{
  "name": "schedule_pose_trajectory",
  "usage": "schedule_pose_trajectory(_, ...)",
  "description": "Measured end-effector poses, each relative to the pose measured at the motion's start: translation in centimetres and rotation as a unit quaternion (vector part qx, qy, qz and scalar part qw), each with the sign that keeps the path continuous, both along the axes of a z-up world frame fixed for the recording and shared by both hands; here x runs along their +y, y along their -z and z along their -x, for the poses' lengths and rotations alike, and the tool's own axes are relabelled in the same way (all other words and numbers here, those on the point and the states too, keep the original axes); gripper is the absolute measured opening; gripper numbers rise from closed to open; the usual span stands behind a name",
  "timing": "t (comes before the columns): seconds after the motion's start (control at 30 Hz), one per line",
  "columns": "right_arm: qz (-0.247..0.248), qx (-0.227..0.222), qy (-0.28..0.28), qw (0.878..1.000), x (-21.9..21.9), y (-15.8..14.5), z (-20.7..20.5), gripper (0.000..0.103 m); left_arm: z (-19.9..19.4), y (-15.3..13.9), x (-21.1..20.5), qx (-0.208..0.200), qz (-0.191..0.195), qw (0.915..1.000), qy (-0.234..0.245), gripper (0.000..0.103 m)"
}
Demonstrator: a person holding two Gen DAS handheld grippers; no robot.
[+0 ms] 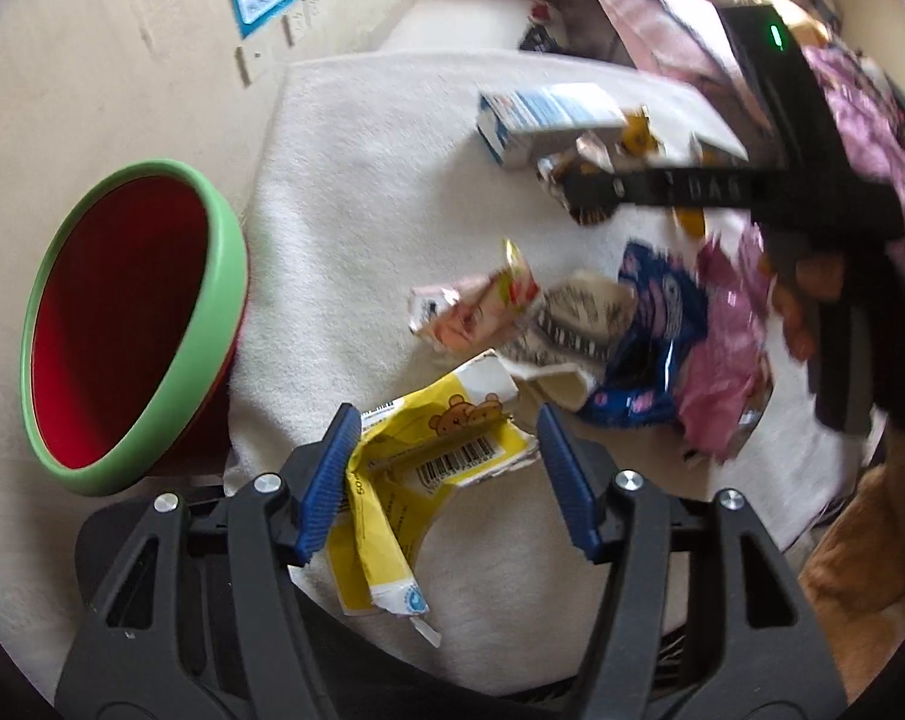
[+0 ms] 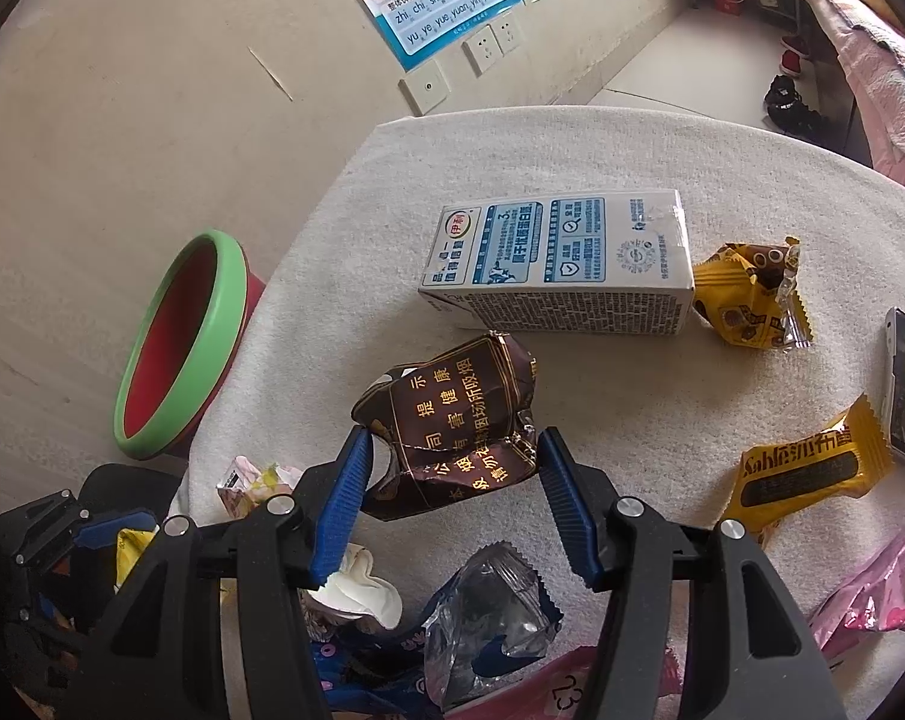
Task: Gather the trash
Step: 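Carry the yellow wrapper to the red bin with the left gripper while the right carries the brown wrapper there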
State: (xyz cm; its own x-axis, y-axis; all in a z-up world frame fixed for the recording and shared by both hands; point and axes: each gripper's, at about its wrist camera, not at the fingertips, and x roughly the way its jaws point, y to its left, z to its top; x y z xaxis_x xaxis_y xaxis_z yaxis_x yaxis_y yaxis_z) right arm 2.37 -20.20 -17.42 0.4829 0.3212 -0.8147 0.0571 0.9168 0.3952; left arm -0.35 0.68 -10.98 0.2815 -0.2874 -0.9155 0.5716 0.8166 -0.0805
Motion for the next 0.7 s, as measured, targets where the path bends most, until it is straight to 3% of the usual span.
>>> schedule_pose_trajectory(0.27, 0.003, -0.007, -0.005, 1.000, 0.2, -0.4, 0.6, 0.055, -2.4, -2.5, 1.4, -0.038, 0.082, 0.9897, -0.111, 0.058)
schedule_pose_trajectory(0.7, 0.015, -0.059, -0.028, 0.998, 2.2, -4.3, 1.8, 0.055, -5.1, -4.2, 3.9, -0.070, 0.123, 0.9676, -0.209, 0.059)
